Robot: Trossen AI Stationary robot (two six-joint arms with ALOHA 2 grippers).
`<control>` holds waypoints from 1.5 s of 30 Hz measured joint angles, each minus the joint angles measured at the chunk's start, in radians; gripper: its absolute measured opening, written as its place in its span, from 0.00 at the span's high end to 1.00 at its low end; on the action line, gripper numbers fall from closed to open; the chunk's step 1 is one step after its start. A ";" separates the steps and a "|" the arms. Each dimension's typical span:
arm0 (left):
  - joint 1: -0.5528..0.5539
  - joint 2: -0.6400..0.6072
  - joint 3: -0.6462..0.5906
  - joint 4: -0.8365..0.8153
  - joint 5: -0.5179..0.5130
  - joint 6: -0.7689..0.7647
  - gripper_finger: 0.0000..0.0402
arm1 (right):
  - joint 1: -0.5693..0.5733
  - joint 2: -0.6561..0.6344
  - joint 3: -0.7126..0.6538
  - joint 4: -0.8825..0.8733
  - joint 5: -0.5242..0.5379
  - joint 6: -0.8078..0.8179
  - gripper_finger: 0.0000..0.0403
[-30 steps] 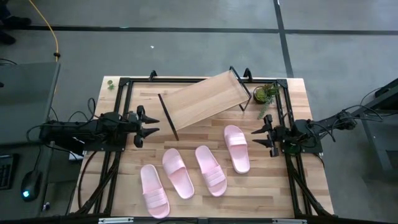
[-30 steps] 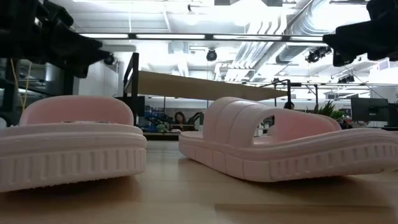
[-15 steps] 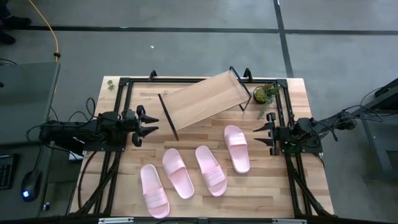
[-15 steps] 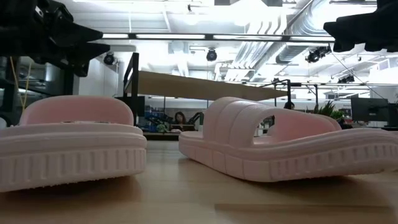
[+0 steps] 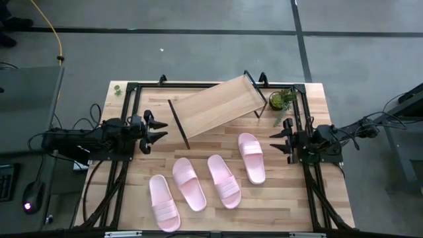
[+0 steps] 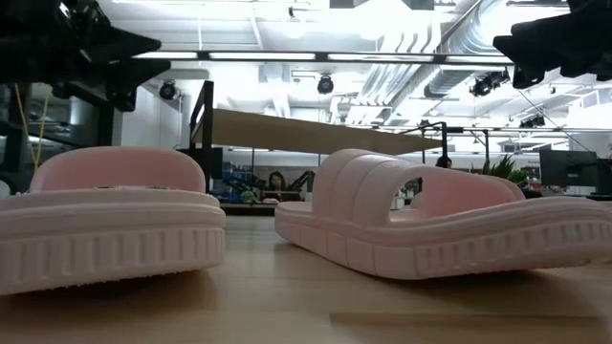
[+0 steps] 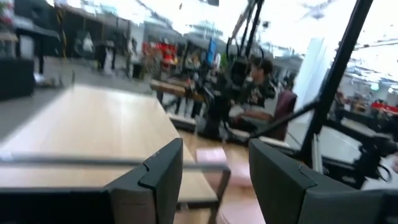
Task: Pick and place slides into the shelf
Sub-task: Put the pink slipper on the shelf
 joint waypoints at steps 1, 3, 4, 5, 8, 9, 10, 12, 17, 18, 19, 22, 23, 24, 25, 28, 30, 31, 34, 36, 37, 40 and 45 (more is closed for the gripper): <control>0.000 0.000 0.000 0.019 -0.009 0.003 0.59 | 0.000 0.000 0.000 0.007 0.007 0.018 0.66; 0.000 0.000 0.000 0.053 -0.024 0.002 0.59 | 0.000 0.000 0.000 0.019 0.014 0.024 0.66; 0.000 0.000 0.000 0.069 -0.032 0.003 0.59 | 0.000 0.000 0.000 0.024 0.019 0.021 0.66; 0.000 0.000 0.000 0.085 -0.036 0.003 0.59 | 0.000 0.000 0.000 0.029 0.023 0.017 0.66; 0.000 -0.001 0.001 0.090 -0.039 0.005 0.59 | 0.000 0.000 0.000 0.043 0.033 0.015 0.66; 0.000 -0.001 0.001 0.086 -0.040 0.005 0.59 | 0.000 0.000 0.000 0.053 0.033 0.016 0.66; 0.000 -0.001 0.001 0.085 -0.048 0.005 0.59 | 0.000 0.000 0.000 0.066 0.035 0.017 0.66; 0.000 -0.001 0.001 0.085 -0.066 0.005 0.59 | 0.000 0.000 0.000 0.098 0.036 0.004 0.66; 0.000 -0.001 0.001 0.109 -0.111 -0.009 0.59 | 0.000 0.000 0.001 0.181 0.036 -0.031 0.66; 0.000 -0.001 0.001 0.099 -0.109 -0.016 0.59 | 0.000 0.000 0.001 0.193 0.040 -0.033 0.66; 0.000 0.000 0.001 0.091 -0.106 -0.021 0.59 | 0.000 0.000 0.001 0.206 0.052 -0.034 0.66; 0.000 0.000 0.001 0.093 -0.106 -0.021 0.59 | 0.000 0.000 0.001 0.264 0.097 -0.034 0.66; 0.000 0.000 0.001 0.092 -0.107 -0.021 0.59 | 0.000 0.000 0.001 0.279 0.100 -0.033 0.66; 0.000 0.000 0.001 0.092 -0.109 -0.027 0.59 | 0.000 0.000 0.001 0.293 0.100 -0.034 0.66; 0.000 0.000 0.001 0.095 -0.110 -0.035 0.59 | 0.000 0.000 0.001 0.303 0.100 -0.034 0.66; 0.000 0.000 0.001 0.100 -0.110 -0.047 0.59 | 0.000 0.000 0.001 0.316 0.100 -0.034 0.66; 0.000 0.000 0.001 0.100 -0.110 -0.047 0.59 | 0.000 0.000 0.001 0.316 0.100 -0.034 0.66; 0.000 0.000 0.001 0.100 -0.110 -0.047 0.59 | 0.000 0.000 0.001 0.316 0.100 -0.034 0.66; 0.000 0.000 0.001 0.100 -0.109 -0.047 0.59 | 0.000 0.000 0.001 0.316 0.100 -0.034 0.66; 0.000 0.000 0.001 0.099 -0.100 -0.047 0.59 | 0.000 0.000 0.001 0.316 0.100 -0.031 0.66; 0.000 0.000 0.001 0.099 -0.091 -0.047 0.59 | 0.000 0.000 0.001 0.316 0.100 -0.026 0.66; 0.000 0.000 0.001 0.099 -0.074 -0.047 0.59 | 0.000 0.000 0.001 0.315 0.100 -0.002 0.66; 0.000 0.000 0.001 0.099 -0.074 -0.071 0.59 | 0.000 0.000 0.001 0.315 0.100 -0.006 0.66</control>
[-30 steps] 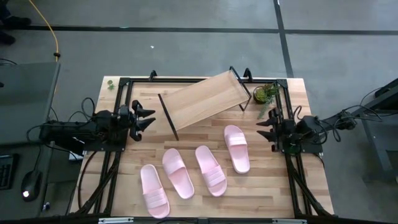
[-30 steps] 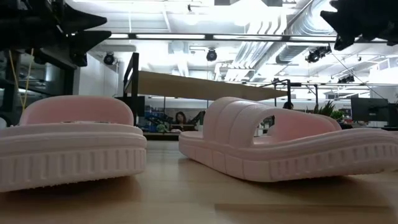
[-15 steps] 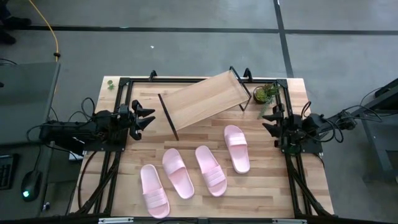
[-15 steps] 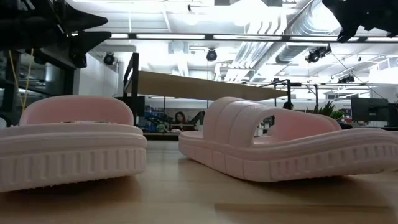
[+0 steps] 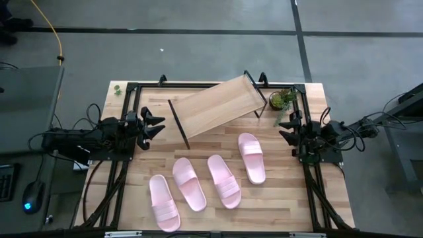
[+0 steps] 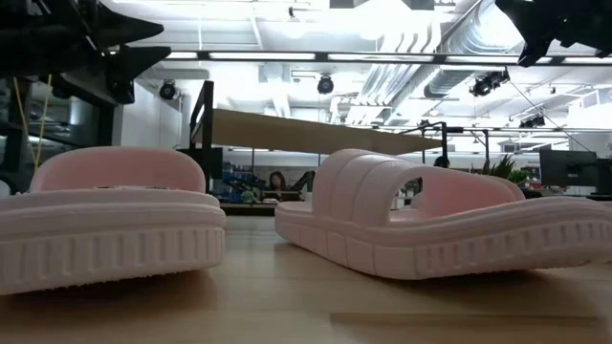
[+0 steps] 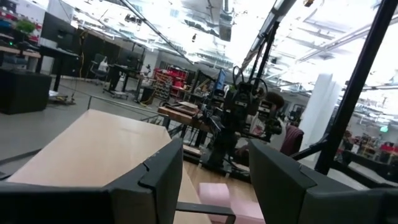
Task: Pick and place slides into the shelf
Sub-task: Put the pink slipper on the shelf
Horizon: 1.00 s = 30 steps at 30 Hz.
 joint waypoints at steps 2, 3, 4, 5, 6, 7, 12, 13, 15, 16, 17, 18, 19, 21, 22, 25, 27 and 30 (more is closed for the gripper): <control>0.000 0.000 0.000 0.000 0.002 -0.016 0.59 | 0.000 0.000 0.000 0.000 0.000 -0.002 0.66; 0.000 0.000 0.000 0.000 0.002 -0.023 0.59 | 0.000 0.000 0.000 0.000 0.000 -0.013 0.66; 0.000 0.000 0.000 0.000 0.001 -0.034 0.59 | 0.000 0.000 0.000 0.000 0.000 -0.027 0.66; 0.000 0.000 0.000 0.000 0.002 -0.042 0.59 | 0.000 0.000 0.000 0.000 0.000 -0.043 0.66; 0.000 0.000 0.000 0.000 0.002 -0.050 0.59 | 0.001 0.000 0.000 0.000 0.000 -0.051 0.66; 0.000 0.000 0.000 0.001 0.002 -0.061 0.59 | 0.001 0.000 0.000 0.000 -0.001 -0.058 0.66; 0.000 0.000 0.000 0.002 0.002 -0.086 0.59 | 0.001 0.000 0.050 -0.043 -0.005 -0.066 0.66; 0.000 0.000 0.000 0.002 0.002 -0.088 0.59 | 0.001 0.000 0.072 -0.076 -0.009 -0.060 0.66; 0.000 0.000 0.000 0.002 0.002 -0.089 0.59 | 0.001 0.001 0.123 -0.174 -0.015 -0.039 0.66; 0.000 0.000 0.000 0.002 0.002 -0.089 0.59 | 0.001 0.005 0.149 -0.227 -0.016 -0.021 0.66; 0.000 0.000 0.000 0.002 0.002 -0.089 0.59 | 0.001 0.012 0.176 -0.274 -0.017 -0.003 0.66; 0.000 0.000 0.000 0.002 0.002 -0.089 0.59 | 0.001 0.021 0.199 -0.314 -0.018 0.012 0.66; 0.000 0.000 0.000 0.002 0.002 -0.089 0.59 | 0.001 0.038 0.221 -0.353 -0.021 0.029 0.66; 0.000 0.000 0.000 0.002 0.002 -0.089 0.59 | 0.001 0.082 0.255 -0.401 -0.027 0.045 0.66; 0.000 0.000 0.000 0.002 0.002 -0.089 0.59 | 0.001 0.112 0.269 -0.413 -0.028 0.050 0.66; 0.000 0.000 0.000 0.002 0.002 -0.089 0.59 | 0.001 0.220 0.309 -0.415 -0.028 0.048 0.66; 0.000 0.000 0.000 0.002 0.002 -0.089 0.59 | 0.002 0.301 0.343 -0.416 -0.012 0.045 0.66; 0.000 0.000 0.000 -0.005 0.002 -0.089 0.59 | 0.002 0.427 0.406 -0.425 0.014 0.043 0.66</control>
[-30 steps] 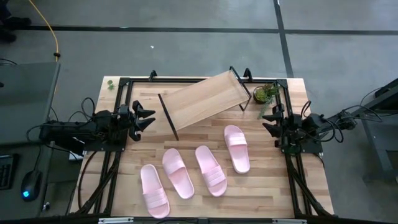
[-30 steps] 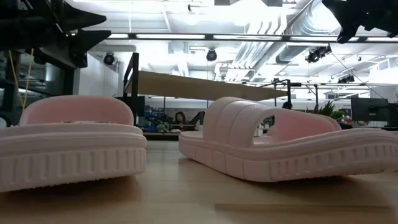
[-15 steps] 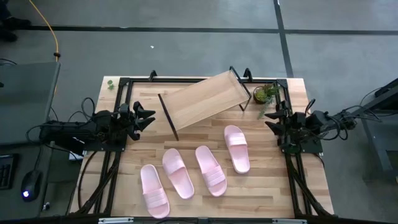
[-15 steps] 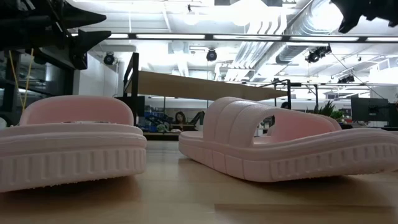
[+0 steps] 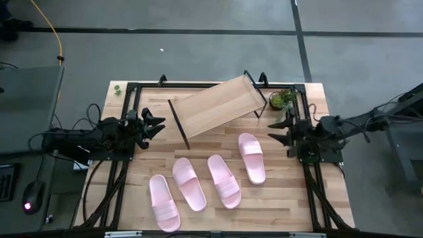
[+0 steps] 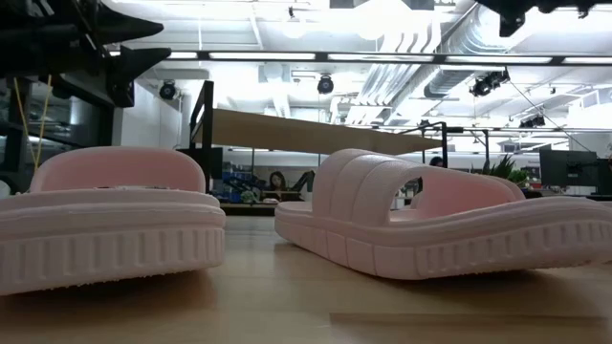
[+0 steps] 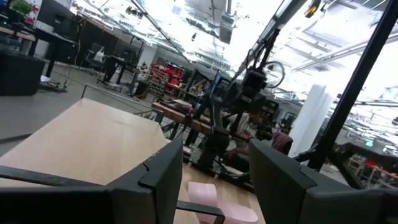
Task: Pick and place slides into the shelf
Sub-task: Put the pink slipper on the shelf
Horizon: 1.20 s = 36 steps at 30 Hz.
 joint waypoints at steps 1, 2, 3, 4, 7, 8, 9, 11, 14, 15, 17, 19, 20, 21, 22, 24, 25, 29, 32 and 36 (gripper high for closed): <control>0.000 0.000 0.000 -0.006 0.000 -0.001 0.59 | 0.000 0.042 0.025 -0.015 0.005 -0.004 0.66; 0.000 0.000 0.000 -0.013 0.000 -0.001 0.59 | 0.001 0.085 0.054 -0.037 0.008 -0.007 0.66; 0.000 0.000 0.000 -0.020 0.000 -0.001 0.59 | 0.006 0.125 0.083 -0.062 0.020 -0.009 0.66; 0.000 0.000 0.000 -0.025 0.000 -0.001 0.59 | 0.014 0.165 0.112 -0.094 0.039 -0.008 0.66; 0.000 0.000 0.000 -0.028 0.000 -0.002 0.59 | 0.052 0.286 0.203 -0.205 0.112 0.011 0.66; 0.000 0.000 0.000 -0.028 0.000 -0.002 0.59 | 0.067 0.325 0.236 -0.240 0.141 0.020 0.66; 0.000 0.000 0.000 -0.028 0.000 -0.002 0.59 | 0.083 0.363 0.269 -0.275 0.173 0.030 0.66; 0.000 0.000 0.000 -0.028 0.000 -0.002 0.59 | 0.118 0.438 0.331 -0.342 0.236 0.047 0.66; 0.000 0.000 0.000 -0.028 0.000 -0.001 0.59 | 0.174 0.544 0.422 -0.426 0.349 0.069 0.66; 0.000 0.000 0.000 -0.028 0.000 -0.001 0.59 | 0.192 0.577 0.453 -0.456 0.387 0.073 0.66; 0.000 0.000 0.000 -0.026 0.000 -0.001 0.59 | 0.228 0.641 0.511 -0.519 0.451 0.095 0.66; 0.000 0.000 0.000 -0.025 0.000 -0.001 0.59 | 0.259 0.702 0.568 -0.602 0.511 0.130 0.66; 0.000 0.000 0.000 -0.025 0.000 -0.001 0.59 | 0.274 0.732 0.595 -0.645 0.536 0.155 0.66; 0.000 0.000 0.000 -0.025 0.000 -0.001 0.59 | 0.288 0.761 0.622 -0.694 0.556 0.186 0.66; 0.000 0.000 0.000 -0.025 0.000 -0.001 0.59 | 0.300 0.789 0.646 -0.748 0.574 0.218 0.66; 0.000 0.000 0.000 -0.025 0.000 -0.001 0.59 | 0.321 0.844 0.690 -0.847 0.602 0.288 0.66; 0.000 0.000 0.000 -0.025 0.000 -0.001 0.59 | 0.329 0.869 0.709 -0.896 0.614 0.325 0.66; 0.000 0.000 0.000 -0.018 0.000 -0.001 0.59 | 0.350 0.960 0.757 -1.051 0.621 0.473 0.66; 0.000 0.000 0.000 -0.014 0.000 0.001 0.59 | 0.362 1.016 0.756 -1.141 0.606 0.569 0.66; 0.000 0.000 0.019 -0.017 0.000 0.001 0.59 | 0.367 1.095 0.754 -1.281 0.580 0.691 0.66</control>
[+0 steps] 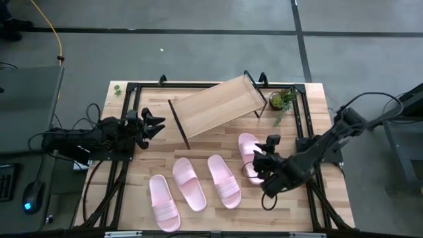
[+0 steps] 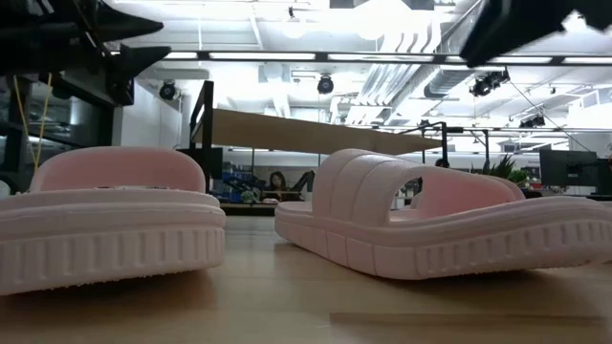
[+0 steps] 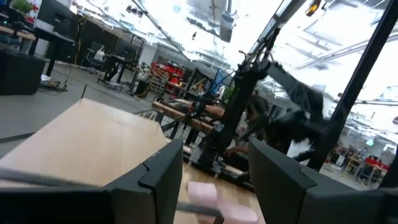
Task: Pick and place slides into the shelf
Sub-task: Put the pink slipper on the shelf
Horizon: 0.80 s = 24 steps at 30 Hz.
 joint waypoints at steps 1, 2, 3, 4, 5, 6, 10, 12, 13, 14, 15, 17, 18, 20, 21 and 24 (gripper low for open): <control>0.000 0.000 0.004 0.000 0.000 0.000 0.59 | 0.000 0.017 0.000 -0.022 -0.011 0.026 0.66; 0.000 0.000 0.007 -0.002 0.003 0.000 0.59 | 0.000 0.034 0.000 -0.040 -0.024 0.049 0.66; 0.000 0.000 0.010 -0.003 0.011 0.000 0.59 | 0.000 0.051 0.000 -0.049 -0.033 0.066 0.66; 0.000 0.000 0.012 -0.002 0.018 0.000 0.59 | 0.000 0.068 0.000 -0.055 -0.040 0.082 0.66; 0.000 0.000 0.015 -0.002 0.021 0.000 0.59 | -0.001 0.085 0.000 -0.057 -0.046 0.090 0.66; 0.000 0.000 0.016 -0.001 0.022 0.000 0.59 | -0.001 0.101 0.000 -0.057 -0.052 0.094 0.66; 0.000 0.000 0.016 0.000 0.017 0.000 0.59 | 0.000 0.155 -0.001 -0.053 -0.062 0.097 0.66; 0.000 0.000 0.016 0.000 0.007 0.005 0.59 | 0.000 0.174 -0.001 -0.039 -0.073 0.104 0.66; 0.000 0.000 0.016 0.000 0.000 0.008 0.59 | 0.000 0.183 -0.001 -0.034 -0.076 0.117 0.66; 0.000 0.000 0.016 0.002 -0.008 0.009 0.59 | 0.000 0.191 -0.001 -0.029 -0.079 0.135 0.66; 0.000 0.000 0.016 0.005 -0.012 0.011 0.59 | 0.000 0.199 -0.001 -0.023 -0.082 0.153 0.66; 0.000 0.000 0.016 0.013 -0.017 0.011 0.59 | 0.001 0.213 -0.001 -0.016 -0.107 0.165 0.66; 0.000 0.000 0.016 0.015 -0.020 0.012 0.59 | 0.002 0.220 -0.001 -0.015 -0.120 0.166 0.66; 0.000 0.000 0.016 0.016 -0.023 0.011 0.59 | 0.004 0.232 -0.001 -0.014 -0.134 0.185 0.66; 0.000 0.000 0.016 0.016 -0.023 0.011 0.59 | 0.006 0.237 -0.001 -0.013 -0.141 0.204 0.66; 0.000 0.000 0.017 0.016 -0.023 0.011 0.59 | 0.020 0.256 -0.001 0.003 -0.148 0.264 0.66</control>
